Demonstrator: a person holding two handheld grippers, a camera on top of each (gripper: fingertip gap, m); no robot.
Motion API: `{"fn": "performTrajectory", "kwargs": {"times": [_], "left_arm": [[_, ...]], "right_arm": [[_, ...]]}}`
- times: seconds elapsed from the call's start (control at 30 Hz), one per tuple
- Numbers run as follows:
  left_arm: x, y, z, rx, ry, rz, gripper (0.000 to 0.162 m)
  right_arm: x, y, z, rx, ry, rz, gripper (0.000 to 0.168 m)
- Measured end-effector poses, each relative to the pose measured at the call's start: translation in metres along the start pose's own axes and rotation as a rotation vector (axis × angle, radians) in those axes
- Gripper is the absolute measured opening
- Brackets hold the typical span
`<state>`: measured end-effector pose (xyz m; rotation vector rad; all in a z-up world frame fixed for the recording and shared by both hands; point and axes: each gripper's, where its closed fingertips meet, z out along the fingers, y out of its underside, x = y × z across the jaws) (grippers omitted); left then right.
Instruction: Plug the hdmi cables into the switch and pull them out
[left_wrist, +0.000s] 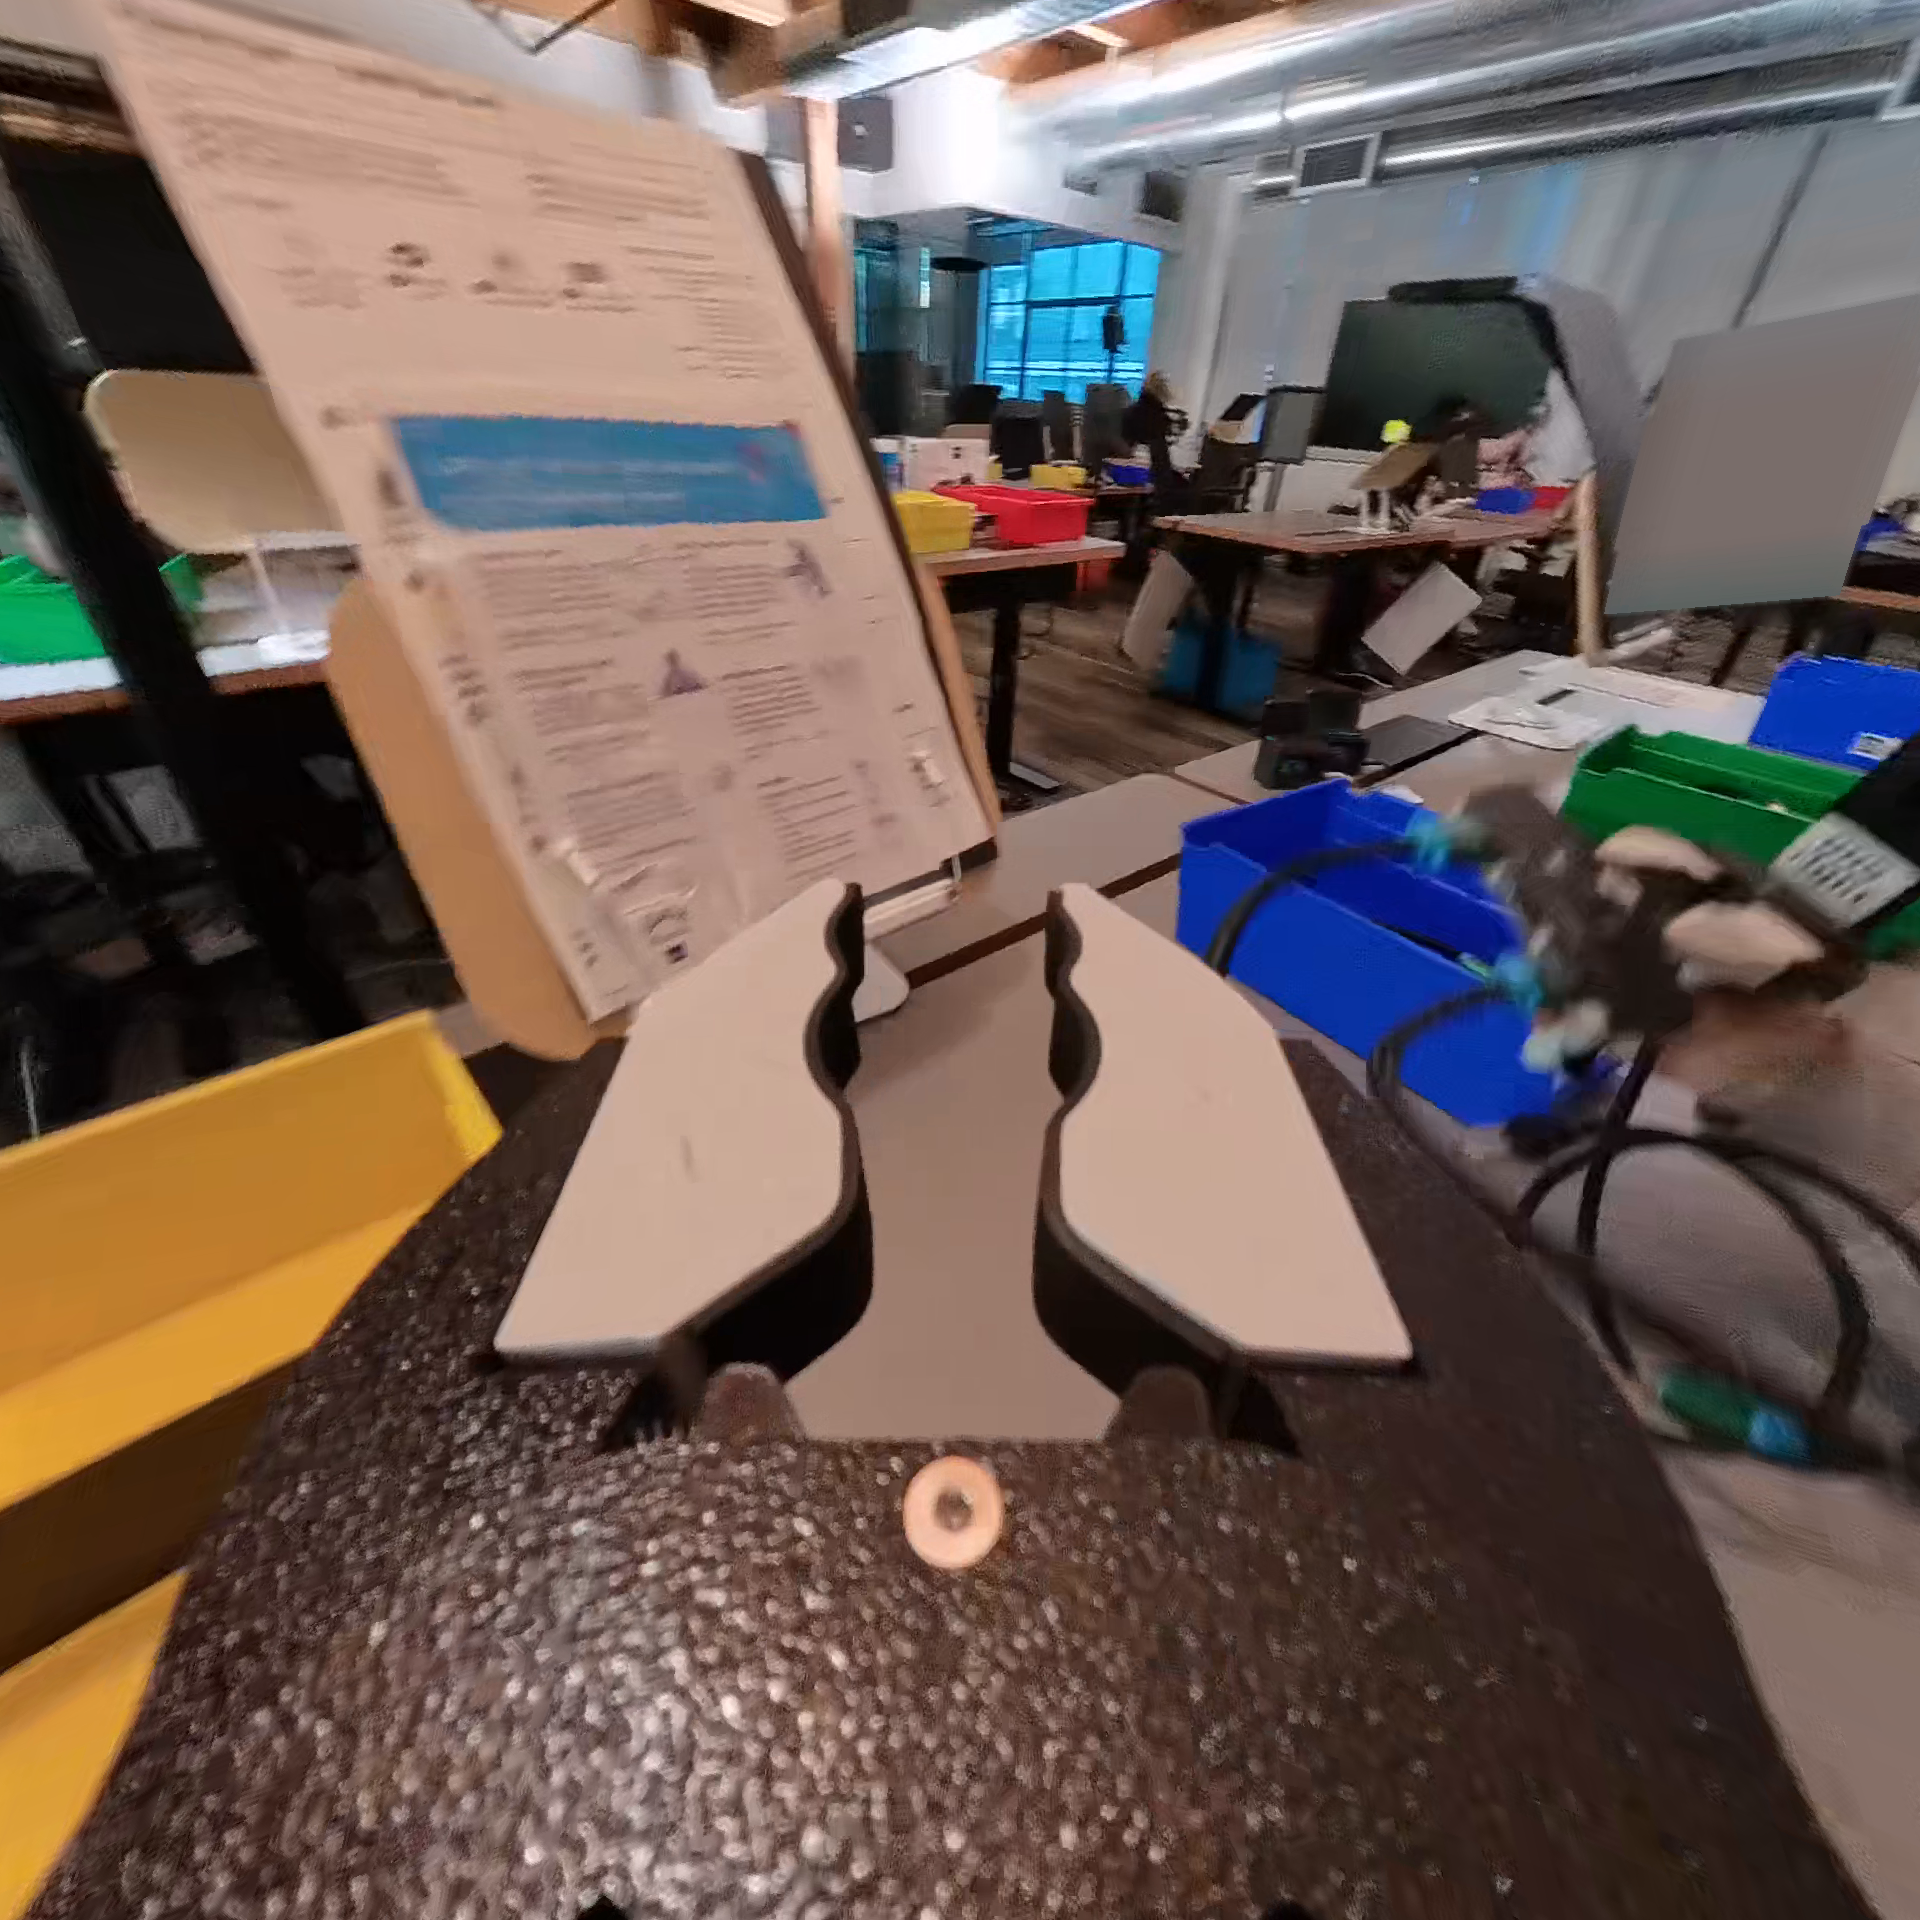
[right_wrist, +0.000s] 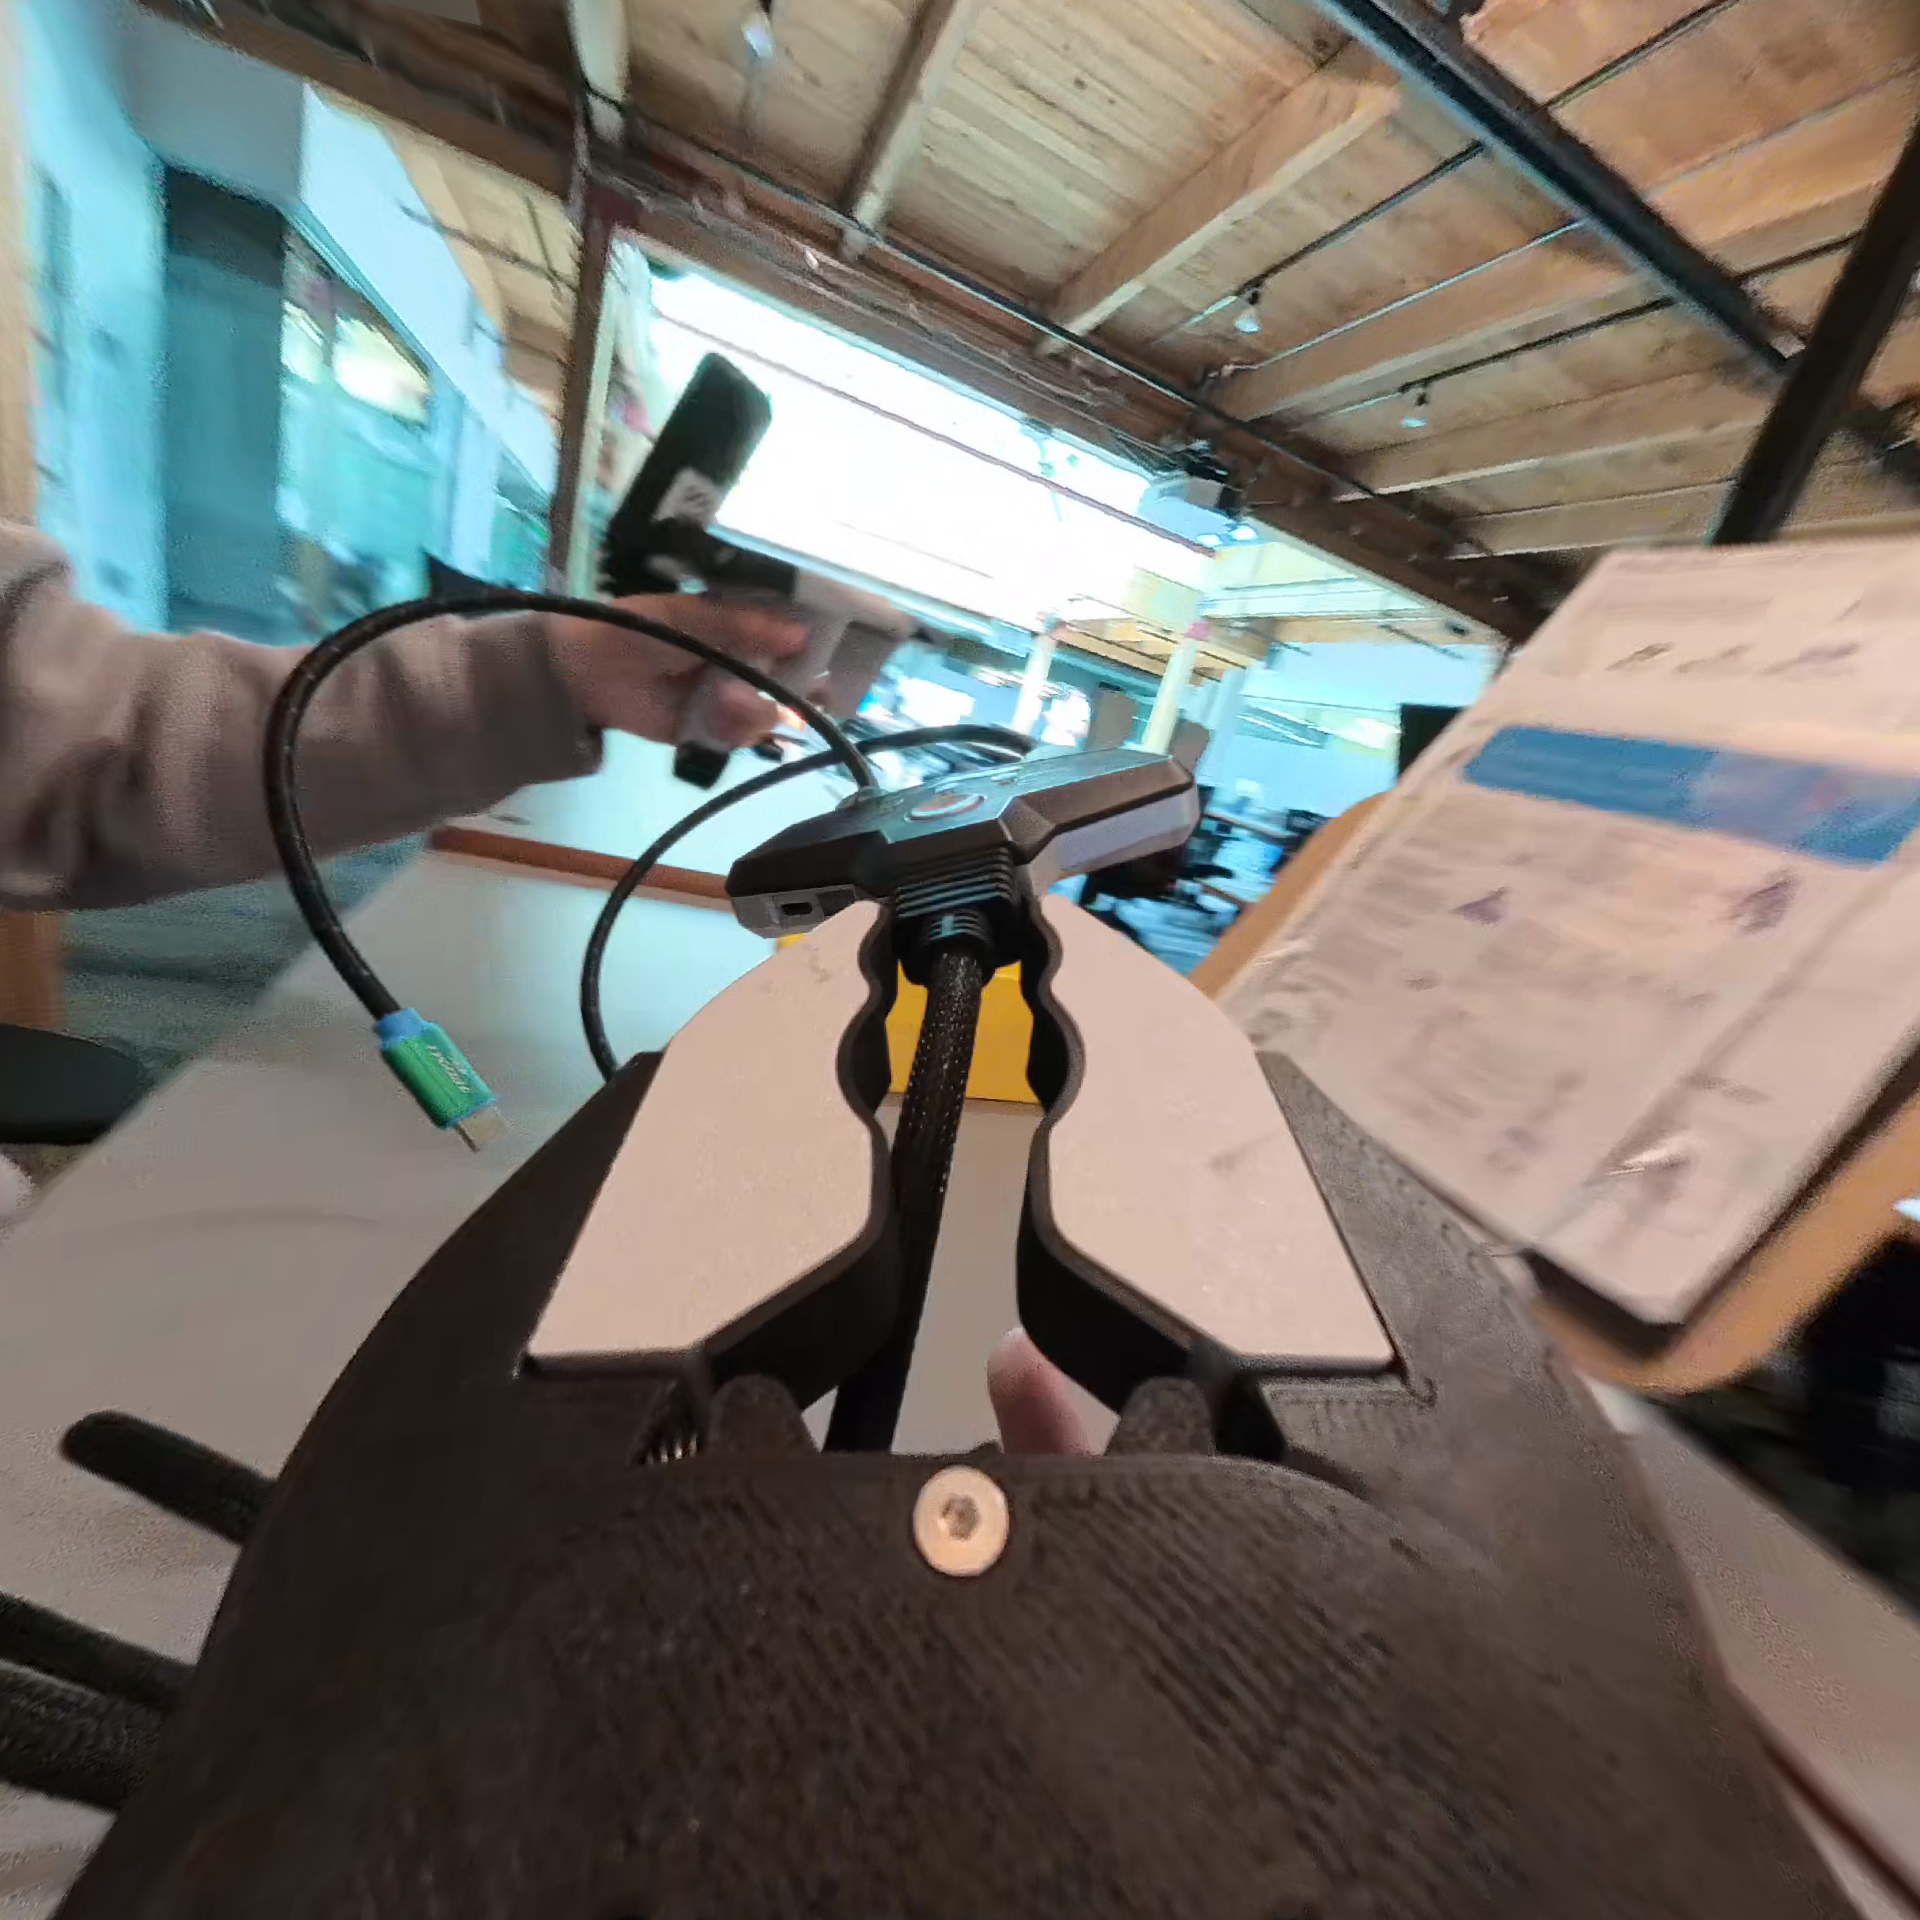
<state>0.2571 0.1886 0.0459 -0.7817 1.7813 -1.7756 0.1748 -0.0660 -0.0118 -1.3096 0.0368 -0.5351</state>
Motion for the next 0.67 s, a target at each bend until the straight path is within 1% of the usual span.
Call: {"fn": "performTrajectory", "kwargs": {"times": [0.07, 0.17, 0.3, 0.37, 0.43, 0.47, 0.57, 0.67], "left_arm": [[-0.011, 0.024, -0.01, -0.041, -0.019, -0.024, 0.032], [-0.003, 0.064, -0.015, -0.137, 0.023, -0.034, 0.034], [0.012, 0.1, -0.009, -0.231, 0.08, 0.0, 0.035], [0.019, 0.112, -0.002, -0.266, 0.111, 0.002, 0.036], [0.026, 0.119, 0.006, -0.284, 0.141, -0.013, 0.036], [0.029, 0.121, 0.011, -0.282, 0.155, -0.019, 0.036], [0.041, 0.124, 0.023, -0.27, 0.201, -0.041, 0.034], [0.052, 0.13, 0.033, -0.279, 0.241, -0.043, 0.034]], "right_arm": [[0.024, -0.027, -0.006, -0.046, 0.087, -0.116, 0.022], [0.066, -0.071, -0.028, -0.097, 0.252, -0.29, 0.022], [0.12, -0.122, -0.079, -0.141, 0.514, -0.499, 0.022], [0.142, -0.137, -0.11, -0.163, 0.652, -0.608, 0.022], [0.159, -0.138, -0.144, -0.197, 0.8, -0.683, 0.022], [0.165, -0.132, -0.161, -0.229, 0.883, -0.718, 0.022], [0.167, -0.095, -0.209, -0.374, 1.081, -0.801, 0.022], [0.156, -0.059, -0.243, -0.535, 1.229, -0.87, 0.022]]}}
